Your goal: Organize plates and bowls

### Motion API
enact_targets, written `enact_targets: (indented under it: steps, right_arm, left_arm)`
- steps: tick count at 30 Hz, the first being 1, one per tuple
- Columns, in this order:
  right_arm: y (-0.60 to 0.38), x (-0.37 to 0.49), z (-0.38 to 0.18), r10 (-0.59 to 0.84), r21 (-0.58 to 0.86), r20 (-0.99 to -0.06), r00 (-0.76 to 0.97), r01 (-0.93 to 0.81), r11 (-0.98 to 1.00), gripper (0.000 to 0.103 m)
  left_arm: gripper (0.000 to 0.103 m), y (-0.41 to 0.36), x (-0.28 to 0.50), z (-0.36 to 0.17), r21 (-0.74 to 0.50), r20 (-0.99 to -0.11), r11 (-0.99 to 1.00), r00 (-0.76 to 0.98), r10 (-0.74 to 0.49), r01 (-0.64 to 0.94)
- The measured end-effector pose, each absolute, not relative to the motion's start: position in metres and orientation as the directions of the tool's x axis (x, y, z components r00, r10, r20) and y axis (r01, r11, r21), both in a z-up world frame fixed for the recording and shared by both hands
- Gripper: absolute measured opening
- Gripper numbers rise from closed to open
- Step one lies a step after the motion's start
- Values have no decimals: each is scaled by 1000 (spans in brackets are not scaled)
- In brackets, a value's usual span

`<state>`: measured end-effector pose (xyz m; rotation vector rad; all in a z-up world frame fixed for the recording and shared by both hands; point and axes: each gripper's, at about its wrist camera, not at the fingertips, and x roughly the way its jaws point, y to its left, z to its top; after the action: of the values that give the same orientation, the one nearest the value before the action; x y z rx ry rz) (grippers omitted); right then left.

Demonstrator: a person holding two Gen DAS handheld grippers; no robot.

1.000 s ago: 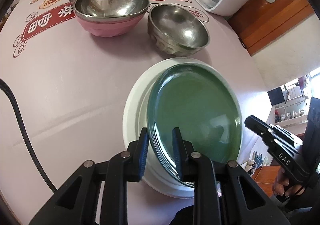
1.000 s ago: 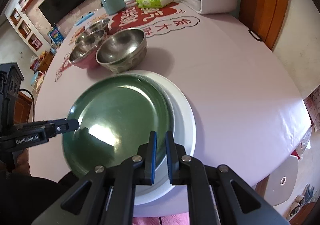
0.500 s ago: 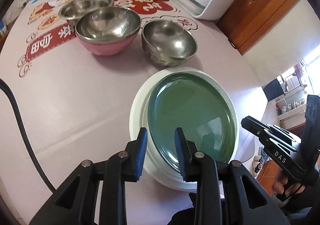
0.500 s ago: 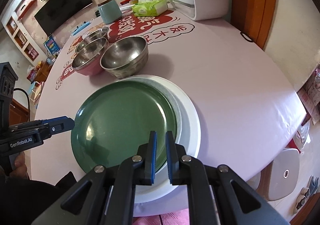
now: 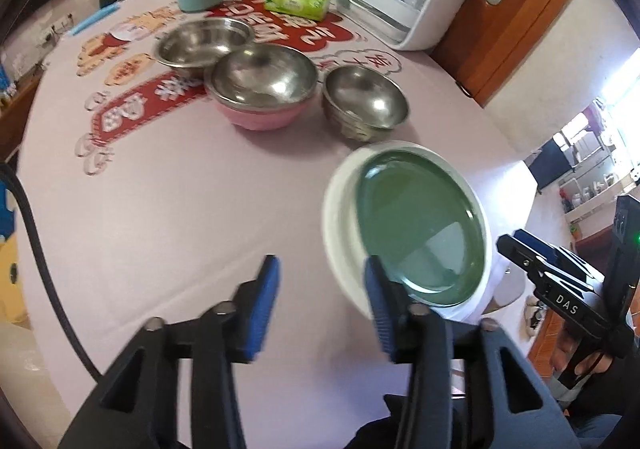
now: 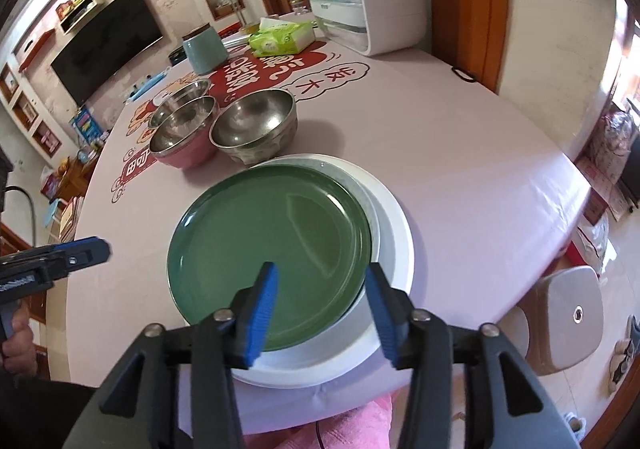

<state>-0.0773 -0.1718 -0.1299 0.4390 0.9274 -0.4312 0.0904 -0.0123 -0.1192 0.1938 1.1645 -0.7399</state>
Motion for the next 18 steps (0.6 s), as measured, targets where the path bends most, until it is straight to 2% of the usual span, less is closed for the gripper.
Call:
enact_targets:
  steps: [2, 4, 9, 18]
  right_arm:
    - [-169, -76, -128, -173, 174, -834, 524, 547, 819, 54]
    - [-166, -73, -124, -178, 176, -833, 523, 557, 812, 55]
    - [-164, -57, -105, -184, 173, -821, 540, 543, 821, 61]
    - [-169, 1, -48, -190, 122, -778, 599, 441, 889, 65]
  left_arm:
    - [51, -2, 93, -111, -207, -886, 755, 208, -415, 622]
    - [60, 6, 95, -104, -212, -889, 747, 193, -415, 630]
    - [70, 24, 101, -82, -181, -891, 759, 223, -396, 626]
    - [77, 46, 129, -48, -103, -906, 841, 299, -300, 532]
